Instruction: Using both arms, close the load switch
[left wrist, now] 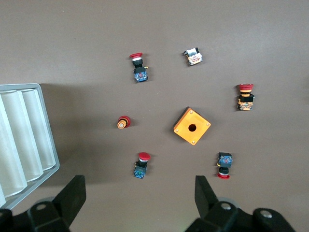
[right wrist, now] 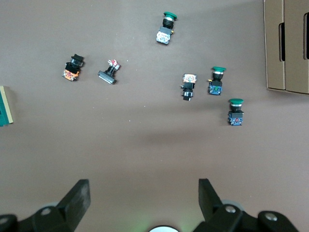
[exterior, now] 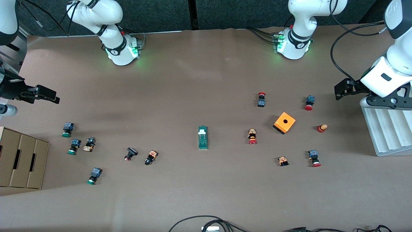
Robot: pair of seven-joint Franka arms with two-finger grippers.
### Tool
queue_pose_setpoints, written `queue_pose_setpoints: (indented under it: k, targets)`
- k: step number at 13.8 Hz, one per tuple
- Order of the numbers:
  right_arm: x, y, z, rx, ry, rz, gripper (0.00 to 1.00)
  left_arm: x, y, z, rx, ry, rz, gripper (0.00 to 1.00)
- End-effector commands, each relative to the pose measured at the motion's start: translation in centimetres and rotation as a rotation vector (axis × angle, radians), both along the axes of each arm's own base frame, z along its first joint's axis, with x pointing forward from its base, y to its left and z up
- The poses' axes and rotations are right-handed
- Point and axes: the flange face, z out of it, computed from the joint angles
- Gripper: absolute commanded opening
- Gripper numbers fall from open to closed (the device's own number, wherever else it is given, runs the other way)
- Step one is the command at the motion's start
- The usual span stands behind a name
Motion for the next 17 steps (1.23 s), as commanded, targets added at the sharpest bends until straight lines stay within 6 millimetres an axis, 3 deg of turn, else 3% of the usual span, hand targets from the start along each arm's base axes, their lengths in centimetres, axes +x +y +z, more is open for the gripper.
queue_pose_setpoints:
  k: [1, 17]
  targets:
    - [0.24, 0.10, 0.33, -0.008, -0.009, 0.007, 1.00, 0.02, 0.16, 0.40, 0.010, 0.008, -0.006, 1.00]
    - [1.06, -0.22, -0.43, -0.003, -0.006, -0.001, 1.00, 0.52, 0.28, -0.05, 0.017, 0.015, 0.007, 1.00]
